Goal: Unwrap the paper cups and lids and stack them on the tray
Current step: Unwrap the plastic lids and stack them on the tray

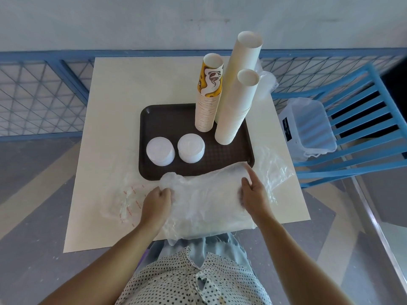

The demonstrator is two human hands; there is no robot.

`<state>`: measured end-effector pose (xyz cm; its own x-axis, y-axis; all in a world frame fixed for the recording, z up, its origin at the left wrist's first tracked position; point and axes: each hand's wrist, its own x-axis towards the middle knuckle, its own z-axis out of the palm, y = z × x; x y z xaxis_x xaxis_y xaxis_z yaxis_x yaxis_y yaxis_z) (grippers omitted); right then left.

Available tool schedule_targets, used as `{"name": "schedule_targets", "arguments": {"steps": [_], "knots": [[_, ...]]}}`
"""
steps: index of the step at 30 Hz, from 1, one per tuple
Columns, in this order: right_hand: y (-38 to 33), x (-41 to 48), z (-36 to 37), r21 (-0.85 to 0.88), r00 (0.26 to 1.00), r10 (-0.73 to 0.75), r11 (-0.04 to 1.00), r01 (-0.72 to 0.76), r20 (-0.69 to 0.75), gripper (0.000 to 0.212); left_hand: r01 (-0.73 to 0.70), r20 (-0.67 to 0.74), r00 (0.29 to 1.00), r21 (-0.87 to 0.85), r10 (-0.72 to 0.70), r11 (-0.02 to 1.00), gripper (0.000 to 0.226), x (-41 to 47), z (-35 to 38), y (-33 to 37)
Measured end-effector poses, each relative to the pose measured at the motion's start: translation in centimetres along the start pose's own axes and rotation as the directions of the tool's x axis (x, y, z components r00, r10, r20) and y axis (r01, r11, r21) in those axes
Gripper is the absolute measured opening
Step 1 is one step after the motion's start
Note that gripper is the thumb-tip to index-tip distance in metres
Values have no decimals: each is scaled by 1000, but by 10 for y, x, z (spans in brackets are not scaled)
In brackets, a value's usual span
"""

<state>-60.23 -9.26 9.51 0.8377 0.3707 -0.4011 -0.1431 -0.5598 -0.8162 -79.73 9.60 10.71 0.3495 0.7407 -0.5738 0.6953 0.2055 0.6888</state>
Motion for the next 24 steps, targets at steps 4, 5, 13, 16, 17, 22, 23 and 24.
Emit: {"name": "schedule_targets", "arguments": {"steps": [4,5,13,16,17,22,23,24], "knots": [[14,3,-8,-168,992,-128,978,123,-16,50,-203,11,979,159,204,966,33,-3,-4,-17],[16,1,-10,-228,982,-187,957,181,-7,50,-238,13,971,199,240,951,33,-6,-5,-20],[46,-3,-10,-486,946,-323,832,267,-35,51,-268,24,961,316,275,910,25,-12,-6,-41],[46,-3,-8,-552,956,-286,808,206,-61,51,-217,-15,973,299,232,929,23,-7,-4,-43],[44,-3,-7,-576,965,-261,794,193,-36,51,-199,2,978,317,209,927,26,-5,-4,-43],[42,-2,-9,-646,979,-197,741,184,53,62,-233,122,972,442,199,866,62,-11,-7,-33],[43,-3,-11,-649,975,-220,735,194,42,67,-258,108,966,473,235,843,67,-12,-9,-32],[42,-6,-12,-667,971,-238,718,196,29,71,-292,76,951,536,299,792,72,-12,-11,-31]]}}
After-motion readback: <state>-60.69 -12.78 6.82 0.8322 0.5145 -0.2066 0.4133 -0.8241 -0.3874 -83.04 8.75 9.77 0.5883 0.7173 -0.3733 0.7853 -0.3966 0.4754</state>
